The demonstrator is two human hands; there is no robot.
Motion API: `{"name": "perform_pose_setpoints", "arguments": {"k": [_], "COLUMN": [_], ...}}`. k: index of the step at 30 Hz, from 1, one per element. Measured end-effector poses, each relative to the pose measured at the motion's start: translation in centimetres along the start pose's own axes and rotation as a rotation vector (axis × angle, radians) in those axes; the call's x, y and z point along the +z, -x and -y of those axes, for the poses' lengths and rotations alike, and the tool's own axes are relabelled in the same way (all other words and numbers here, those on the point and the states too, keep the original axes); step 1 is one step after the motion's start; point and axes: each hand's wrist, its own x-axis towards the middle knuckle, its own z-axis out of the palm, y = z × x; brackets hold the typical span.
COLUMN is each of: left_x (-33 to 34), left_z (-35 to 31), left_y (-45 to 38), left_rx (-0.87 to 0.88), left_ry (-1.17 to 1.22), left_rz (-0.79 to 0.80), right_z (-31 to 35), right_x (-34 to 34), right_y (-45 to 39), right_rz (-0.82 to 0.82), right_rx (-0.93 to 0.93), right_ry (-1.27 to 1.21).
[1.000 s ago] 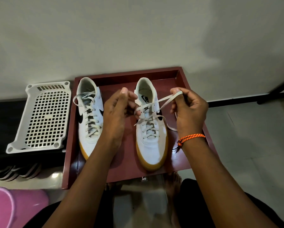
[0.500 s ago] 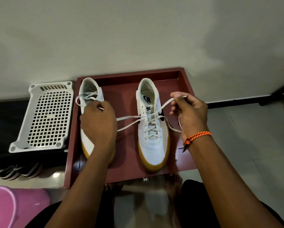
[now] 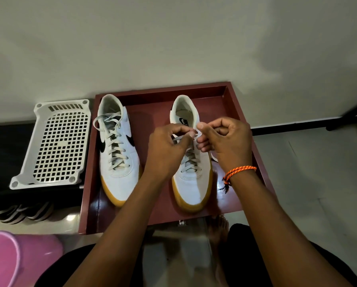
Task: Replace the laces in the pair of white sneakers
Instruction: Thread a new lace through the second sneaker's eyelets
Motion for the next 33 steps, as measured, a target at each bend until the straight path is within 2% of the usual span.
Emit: {"name": "perform_pose_setpoints", "arguments": {"k": [5, 8, 12, 16, 24, 26, 29, 33], "left_x": [0.0, 0.1, 0.1, 0.3, 0.7, 0.8, 1.0, 1.7], "left_z": [0.5, 0.5, -0.1, 0.4, 0.0, -0.1, -0.7, -1.2], "left_y": [0.0, 0.1, 0.0, -0.2, -0.1, 0.1, 0.6, 1.2], "left_rx": [0.004, -0.058, -0.077, -0.111, -0.076, -0.042, 0.065, 0.105], "left_ry": [-0.189, -0.123, -0.039, -0.030, -0.219, -0.347, -0.685, -0.832], "left_rz": [-0.019, -0.009, 0.010, -0.006, -0.058, -0.095, -0.164, -0.194], "right_z": [-0.7, -1.5, -1.9, -1.7, -1.5, -1.6, -1.9, -1.8], "right_x": [-0.1, -0.1, 0.3, 0.3, 0.3, 0.4, 0.4, 0.2], "right_y": [-0.1, -0.3, -0.3, -0.3, -0.2, -0.1, -0.1, -0.1], "right_rz": [-0.029, -0.010, 0.064, 0.095, 0.031, 0.030, -0.002, -0.051], "right_rx": [0.032, 0.053, -0.034, -0.045, -0.098, -0.066, -0.015, 0.009], "right_ry": [0.053, 0.142, 0.375, 0.380, 0.423, 0.417, 0.410, 0.425]}}
